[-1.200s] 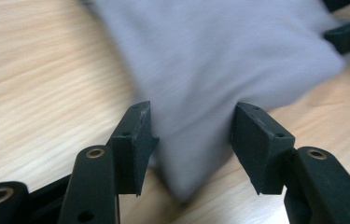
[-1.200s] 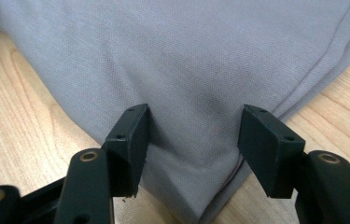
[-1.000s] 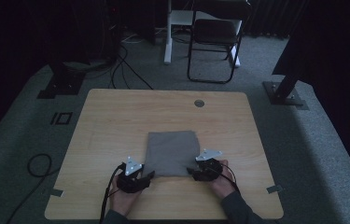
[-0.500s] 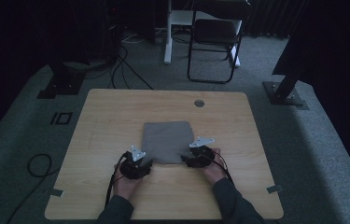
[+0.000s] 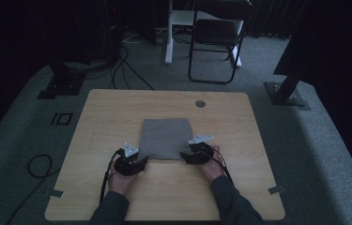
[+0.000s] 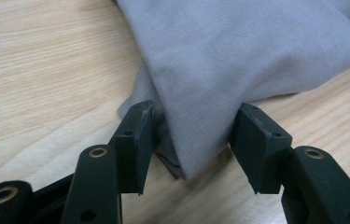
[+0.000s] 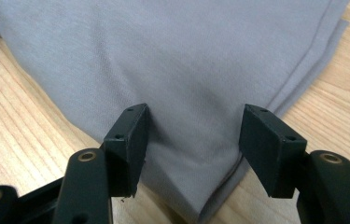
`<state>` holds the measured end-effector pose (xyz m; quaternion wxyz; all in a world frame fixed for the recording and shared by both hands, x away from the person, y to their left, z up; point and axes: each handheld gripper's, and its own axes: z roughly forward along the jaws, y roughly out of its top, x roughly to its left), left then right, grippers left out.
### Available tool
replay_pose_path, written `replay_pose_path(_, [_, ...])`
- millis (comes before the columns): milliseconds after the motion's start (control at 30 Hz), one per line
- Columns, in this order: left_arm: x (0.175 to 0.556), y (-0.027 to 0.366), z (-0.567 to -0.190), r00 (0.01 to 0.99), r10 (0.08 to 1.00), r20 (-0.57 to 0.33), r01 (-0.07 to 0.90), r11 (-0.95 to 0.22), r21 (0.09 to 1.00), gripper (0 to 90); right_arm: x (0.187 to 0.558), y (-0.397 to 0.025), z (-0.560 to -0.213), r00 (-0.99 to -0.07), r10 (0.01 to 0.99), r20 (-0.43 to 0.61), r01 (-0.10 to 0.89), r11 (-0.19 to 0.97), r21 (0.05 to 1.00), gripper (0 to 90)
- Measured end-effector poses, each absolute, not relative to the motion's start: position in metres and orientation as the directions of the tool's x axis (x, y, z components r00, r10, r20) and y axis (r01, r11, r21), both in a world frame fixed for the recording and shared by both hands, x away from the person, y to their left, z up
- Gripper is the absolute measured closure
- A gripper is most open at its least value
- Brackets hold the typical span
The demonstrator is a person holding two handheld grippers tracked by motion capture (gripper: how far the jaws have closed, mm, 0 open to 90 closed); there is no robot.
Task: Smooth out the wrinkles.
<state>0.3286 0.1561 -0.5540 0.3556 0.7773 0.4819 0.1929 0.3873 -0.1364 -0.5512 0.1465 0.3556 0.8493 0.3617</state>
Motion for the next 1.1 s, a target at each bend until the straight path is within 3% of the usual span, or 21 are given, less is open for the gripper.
replay_pose_path(367, [0.314, 0.147, -0.555, 0.488, 0.872, -0.043, 0.595, -0.296, 0.747, 49.1, 0.373, -0.152, -0.553, -0.694, 0.719, 0.014, 0.499, 0.468, 0.729, 42.6])
replay_pose_path(433, [0.308, 0.150, -0.555, 0.486, 0.874, -0.031, 0.565, -0.287, 0.774, 48.2, 0.369, -0.155, -0.551, -0.667, 0.745, 0.003, 0.512, 0.456, 0.727, 32.3])
replay_pose_path(567, [0.304, 0.163, -0.550, 0.472, 0.881, -0.038, 0.556, -0.264, 0.788, 48.1, 0.357, -0.170, -0.543, -0.657, 0.754, 0.020, 0.489, 0.405, 0.772, 28.6])
replay_pose_path(933, [0.311, 0.209, -0.547, 0.307, 0.948, -0.081, 0.610, -0.130, 0.782, 47.6, 0.356, -0.218, -0.545, -0.525, 0.850, 0.040, 0.544, 0.298, 0.784, 31.5])
replay_pose_path(1100, [0.313, 0.224, -0.548, 0.253, 0.962, -0.103, 0.628, -0.083, 0.773, 47.4, 0.357, -0.227, -0.550, -0.507, 0.861, 0.033, 0.550, 0.294, 0.782, 40.1])
